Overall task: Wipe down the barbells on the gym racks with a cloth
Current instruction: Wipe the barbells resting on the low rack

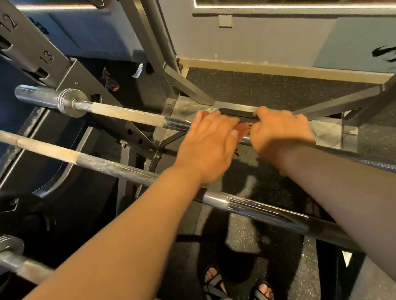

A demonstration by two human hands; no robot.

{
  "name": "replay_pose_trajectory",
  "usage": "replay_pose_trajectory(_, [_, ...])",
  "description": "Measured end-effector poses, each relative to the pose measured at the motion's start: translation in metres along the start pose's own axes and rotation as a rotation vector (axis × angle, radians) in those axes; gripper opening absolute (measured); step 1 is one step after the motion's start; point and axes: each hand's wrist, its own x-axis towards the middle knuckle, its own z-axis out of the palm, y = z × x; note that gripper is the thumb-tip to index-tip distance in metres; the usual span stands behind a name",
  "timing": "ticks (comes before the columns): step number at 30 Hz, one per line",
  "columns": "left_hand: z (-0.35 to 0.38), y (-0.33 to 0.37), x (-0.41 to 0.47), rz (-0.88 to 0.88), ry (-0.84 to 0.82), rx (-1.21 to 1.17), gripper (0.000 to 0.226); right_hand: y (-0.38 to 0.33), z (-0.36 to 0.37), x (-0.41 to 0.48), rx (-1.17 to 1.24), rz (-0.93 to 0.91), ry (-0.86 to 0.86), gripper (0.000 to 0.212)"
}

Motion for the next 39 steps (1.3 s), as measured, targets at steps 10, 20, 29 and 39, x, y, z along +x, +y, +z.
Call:
replay_pose_trajectory(10, [0.013,0.022,0.002,-0.118,0.051,-0.01,0.041,0.001,0.004,0.001,0.015,0.028,0.005,0.024])
replay_pose_trajectory(20, [-0.02,-0.049,0.005,-0.328,0.067,0.016,0.044,0.004,0.002,0.0,0.02,-0.003,-0.027,0.03])
replay_pose_trajectory(29, [-0.02,-0.041,0.009,-0.309,-0.077,-0.007,0.048,-0.019,-0.008,0.012,0.394,0.156,-0.117,0.035])
replay_pose_trajectory(39, [-0.032,-0.106,-0.013,-0.167,0.087,0.028,0.047,-0.069,0.002,0.017,0.141,-0.018,-0.034,0.033])
